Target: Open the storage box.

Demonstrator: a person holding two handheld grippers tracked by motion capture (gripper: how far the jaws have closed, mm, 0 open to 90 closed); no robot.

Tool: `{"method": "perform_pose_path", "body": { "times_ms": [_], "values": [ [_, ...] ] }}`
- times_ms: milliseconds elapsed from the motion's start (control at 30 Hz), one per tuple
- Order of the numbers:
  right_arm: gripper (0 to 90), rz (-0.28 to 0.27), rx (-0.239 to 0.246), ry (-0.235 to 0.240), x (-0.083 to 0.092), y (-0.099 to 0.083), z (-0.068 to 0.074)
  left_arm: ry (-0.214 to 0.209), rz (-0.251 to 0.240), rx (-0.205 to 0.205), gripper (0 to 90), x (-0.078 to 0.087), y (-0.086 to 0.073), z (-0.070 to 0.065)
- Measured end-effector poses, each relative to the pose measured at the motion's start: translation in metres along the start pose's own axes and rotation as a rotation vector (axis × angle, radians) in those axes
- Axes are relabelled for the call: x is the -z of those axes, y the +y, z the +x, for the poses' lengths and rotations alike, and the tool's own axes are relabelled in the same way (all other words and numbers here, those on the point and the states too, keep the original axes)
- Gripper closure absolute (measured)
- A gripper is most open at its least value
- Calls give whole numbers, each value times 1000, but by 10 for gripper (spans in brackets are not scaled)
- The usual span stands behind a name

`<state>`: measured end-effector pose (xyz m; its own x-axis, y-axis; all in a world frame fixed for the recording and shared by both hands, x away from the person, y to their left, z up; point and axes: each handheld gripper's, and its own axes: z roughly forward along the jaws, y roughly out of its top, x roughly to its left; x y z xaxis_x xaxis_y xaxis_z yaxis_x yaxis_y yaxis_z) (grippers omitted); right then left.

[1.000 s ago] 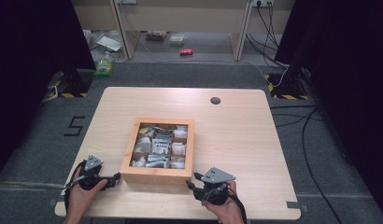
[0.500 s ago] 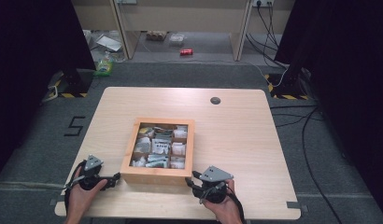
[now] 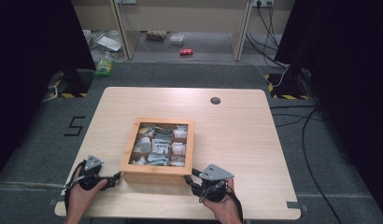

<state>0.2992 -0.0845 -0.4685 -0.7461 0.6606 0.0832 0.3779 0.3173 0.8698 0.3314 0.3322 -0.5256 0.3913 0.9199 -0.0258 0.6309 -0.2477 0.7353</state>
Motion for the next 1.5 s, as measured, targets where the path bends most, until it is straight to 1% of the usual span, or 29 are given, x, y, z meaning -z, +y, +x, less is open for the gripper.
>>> {"method": "perform_pose_path", "body": {
  "times_ms": [267,367,433,467,700,833,933,967,1033,1067,1100,1133,1167,1333,1467,1500],
  "values": [
    [620,-18,6,1,0,7,-2,0,0,0,50,0,0,0],
    [617,-46,-1,-3,3,13,-3,0,0,0,51,0,0,0],
    [611,-47,6,-5,4,15,-4,0,0,0,50,0,0,0],
    [607,-58,6,-8,4,19,-5,0,0,0,50,0,0,0],
    [598,-67,8,-25,1,27,-8,0,0,0,50,0,0,0],
    [588,-83,-17,-32,2,33,-11,0,0,0,51,0,0,0],
    [588,-89,-13,-39,1,35,-12,0,-1,2,50,0,0,0],
    [573,-90,-13,-59,1,36,-13,0,-2,2,50,0,0,0],
    [568,-90,-10,-64,1,37,-13,0,0,0,50,0,0,0],
    [552,-96,-6,-78,1,38,-13,0,0,0,50,0,0,0],
    [552,-96,-6,-78,1,38,-13,0,0,0,51,0,0,0],
    [554,-104,42,-102,2,41,-13,0,0,0,50,0,0,0],
    [552,-106,37,-104,2,43,-12,0,0,0,50,0,0,0],
    [539,-123,47,-102,2,50,-16,0,0,-1,50,0,0,0],
    [523,-138,33,-99,3,57,-20,0,0,0,50,0,0,0],
    [517,-141,37,-100,3,59,-21,0,0,0,50,0,0,0]
  ]
}}
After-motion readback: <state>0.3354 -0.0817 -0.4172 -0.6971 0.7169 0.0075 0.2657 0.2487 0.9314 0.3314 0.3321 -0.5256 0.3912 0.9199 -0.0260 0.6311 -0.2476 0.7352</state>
